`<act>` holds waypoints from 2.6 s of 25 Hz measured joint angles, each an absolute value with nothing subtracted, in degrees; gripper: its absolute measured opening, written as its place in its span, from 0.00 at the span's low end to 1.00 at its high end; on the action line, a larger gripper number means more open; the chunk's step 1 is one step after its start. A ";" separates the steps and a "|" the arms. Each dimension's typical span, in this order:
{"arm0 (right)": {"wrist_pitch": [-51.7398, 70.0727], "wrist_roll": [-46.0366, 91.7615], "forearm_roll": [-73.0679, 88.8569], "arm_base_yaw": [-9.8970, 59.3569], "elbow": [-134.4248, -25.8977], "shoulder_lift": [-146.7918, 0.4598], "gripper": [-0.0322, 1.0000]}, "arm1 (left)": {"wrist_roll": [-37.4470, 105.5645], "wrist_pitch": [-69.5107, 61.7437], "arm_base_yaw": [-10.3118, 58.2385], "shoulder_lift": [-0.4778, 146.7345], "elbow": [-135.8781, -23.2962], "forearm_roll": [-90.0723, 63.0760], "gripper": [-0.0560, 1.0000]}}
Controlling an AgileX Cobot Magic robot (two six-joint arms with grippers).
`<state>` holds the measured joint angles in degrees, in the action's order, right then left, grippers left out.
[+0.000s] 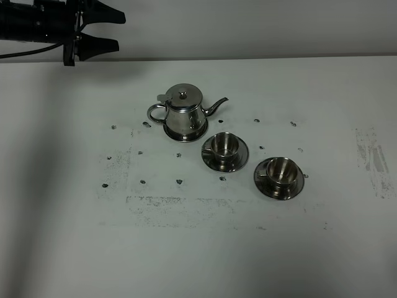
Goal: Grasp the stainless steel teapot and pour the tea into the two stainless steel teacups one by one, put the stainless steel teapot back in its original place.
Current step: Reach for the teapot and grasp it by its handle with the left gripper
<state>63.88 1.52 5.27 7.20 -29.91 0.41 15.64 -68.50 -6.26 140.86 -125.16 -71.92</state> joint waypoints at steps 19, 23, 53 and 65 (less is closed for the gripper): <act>63.88 1.52 5.27 7.20 -29.91 0.41 0.50 | 12.30 -68.61 16.02 125.98 -138.26 -1.80 0.61; 63.88 1.52 5.31 7.20 -29.91 0.41 0.50 | 12.19 -68.61 21.90 126.24 -138.26 6.92 0.61; 63.88 1.52 5.31 7.20 -29.91 0.41 0.49 | 22.41 -51.28 23.62 109.67 -99.92 24.63 0.57; 63.88 1.52 5.31 7.20 -29.91 0.41 0.49 | 31.67 -36.92 21.92 121.13 -99.86 22.97 0.56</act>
